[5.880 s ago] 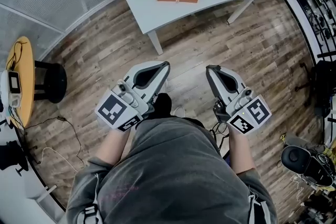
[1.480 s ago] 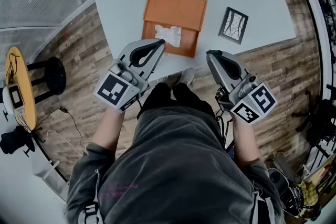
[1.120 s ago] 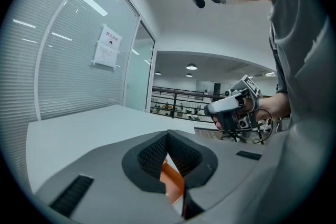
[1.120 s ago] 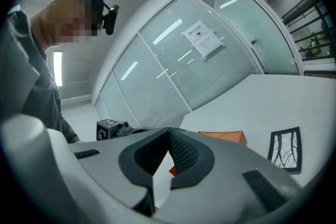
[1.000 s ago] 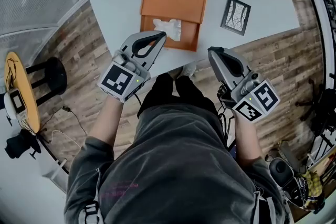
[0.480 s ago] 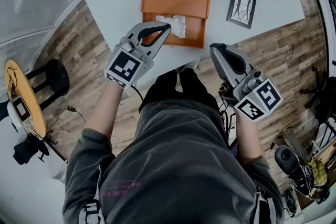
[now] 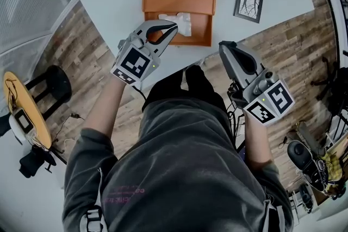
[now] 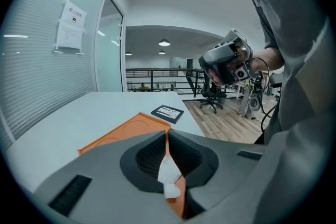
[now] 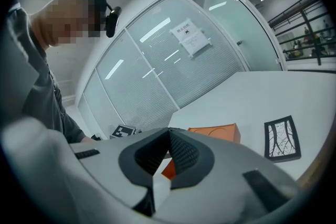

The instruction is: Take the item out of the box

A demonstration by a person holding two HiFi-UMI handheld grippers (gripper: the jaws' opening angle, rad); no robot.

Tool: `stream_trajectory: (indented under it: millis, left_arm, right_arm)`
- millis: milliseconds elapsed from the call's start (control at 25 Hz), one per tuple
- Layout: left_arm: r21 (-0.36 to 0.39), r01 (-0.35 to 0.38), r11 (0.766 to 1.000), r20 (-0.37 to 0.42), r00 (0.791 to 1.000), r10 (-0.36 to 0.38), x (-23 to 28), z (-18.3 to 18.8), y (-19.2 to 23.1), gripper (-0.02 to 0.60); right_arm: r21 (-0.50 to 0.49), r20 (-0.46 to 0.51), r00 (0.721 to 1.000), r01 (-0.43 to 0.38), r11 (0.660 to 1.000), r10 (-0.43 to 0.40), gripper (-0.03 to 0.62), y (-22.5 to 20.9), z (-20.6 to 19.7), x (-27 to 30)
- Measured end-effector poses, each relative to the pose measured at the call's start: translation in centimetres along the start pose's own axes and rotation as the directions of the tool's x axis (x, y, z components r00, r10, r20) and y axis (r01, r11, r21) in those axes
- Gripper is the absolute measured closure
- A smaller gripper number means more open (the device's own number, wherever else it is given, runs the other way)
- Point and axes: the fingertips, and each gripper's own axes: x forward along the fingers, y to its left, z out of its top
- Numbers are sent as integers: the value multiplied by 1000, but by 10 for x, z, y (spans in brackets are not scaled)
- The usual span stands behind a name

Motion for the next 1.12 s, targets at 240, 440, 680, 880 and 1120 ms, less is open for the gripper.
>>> stream_trajectory:
  millis: [240, 440, 680, 880, 1120]
  left_arm:
    - [62, 45, 997, -66, 997, -41, 11, -19, -8, 550]
    - [138, 83, 987, -143, 988, -63, 21, -35, -12, 511]
    - [185, 121, 975, -212, 974, -81, 33, -48, -10, 482]
    - [214, 161, 963, -283, 954, -96, 46, -63, -12, 435]
    - [248, 204, 947, -358, 928, -106, 56, -81, -15, 387]
  right_arm:
    - [9, 7, 1000, 23, 1000, -23, 589, -1, -3, -1]
    - [19, 13, 999, 36, 999, -37, 589, -5, -5, -1]
    - [29, 18, 998, 53, 998, -54, 589, -12, -5, -3]
    - [41, 18, 998, 64, 997, -65, 589, -21, -5, -7]
    - [49, 14, 997, 73, 996, -74, 589, -27, -6, -9]
